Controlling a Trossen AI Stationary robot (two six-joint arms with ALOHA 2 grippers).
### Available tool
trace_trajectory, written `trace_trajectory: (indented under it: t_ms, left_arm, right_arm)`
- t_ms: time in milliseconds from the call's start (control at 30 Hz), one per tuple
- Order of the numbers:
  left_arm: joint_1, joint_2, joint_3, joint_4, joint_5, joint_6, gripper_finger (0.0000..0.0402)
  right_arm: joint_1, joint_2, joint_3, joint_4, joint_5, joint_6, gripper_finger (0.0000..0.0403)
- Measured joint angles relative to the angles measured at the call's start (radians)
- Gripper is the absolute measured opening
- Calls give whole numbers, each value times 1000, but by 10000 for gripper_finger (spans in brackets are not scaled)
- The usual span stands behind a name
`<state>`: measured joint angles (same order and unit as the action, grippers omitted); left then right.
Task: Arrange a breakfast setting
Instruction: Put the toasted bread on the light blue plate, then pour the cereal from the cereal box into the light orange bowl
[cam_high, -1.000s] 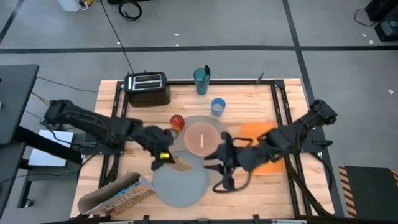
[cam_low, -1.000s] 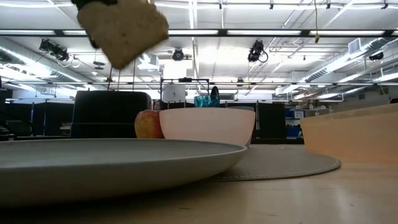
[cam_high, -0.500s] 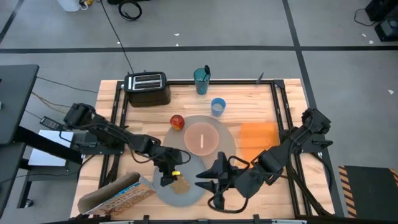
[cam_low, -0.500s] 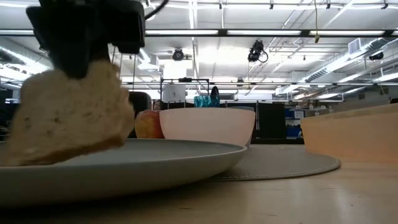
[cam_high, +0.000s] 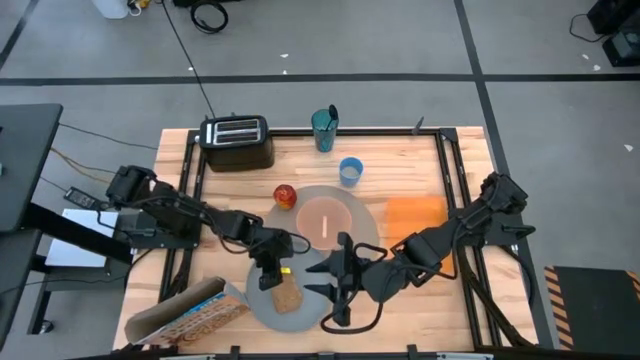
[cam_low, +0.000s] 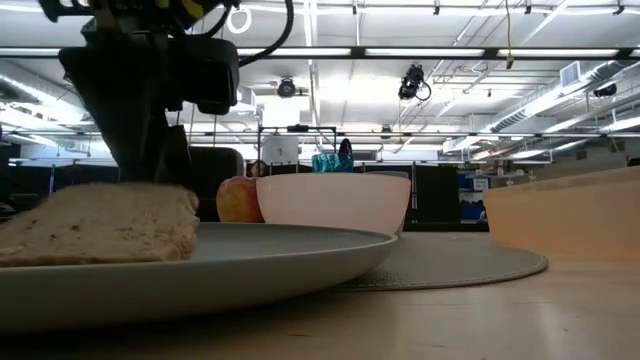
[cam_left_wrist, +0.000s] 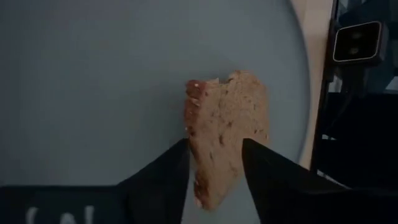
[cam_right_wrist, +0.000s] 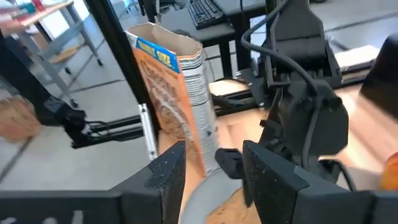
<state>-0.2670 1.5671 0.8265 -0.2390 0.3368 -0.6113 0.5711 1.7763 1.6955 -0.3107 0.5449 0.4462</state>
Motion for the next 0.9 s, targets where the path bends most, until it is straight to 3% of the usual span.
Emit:
trace_trajectory:
  t_ms: [133, 333, 667, 900]
  left_arm:
    - [41, -44, 24, -81, 73, -66, 174]
    - [57, -129, 185, -403, 97, -91, 176]
    - [23, -195, 639, -913, 84, -79, 176]
    - [-73, -240, 933, -1102, 32, -145, 176]
  right_arm:
    - [-29, 0, 0, 0, 9, -73, 175]
    - [-102, 0, 0, -18, -8, -84, 190]
    - [-230, 4, -3, -108, -229, -237, 299]
    - [-266, 6, -115, 56, -350, -420, 357]
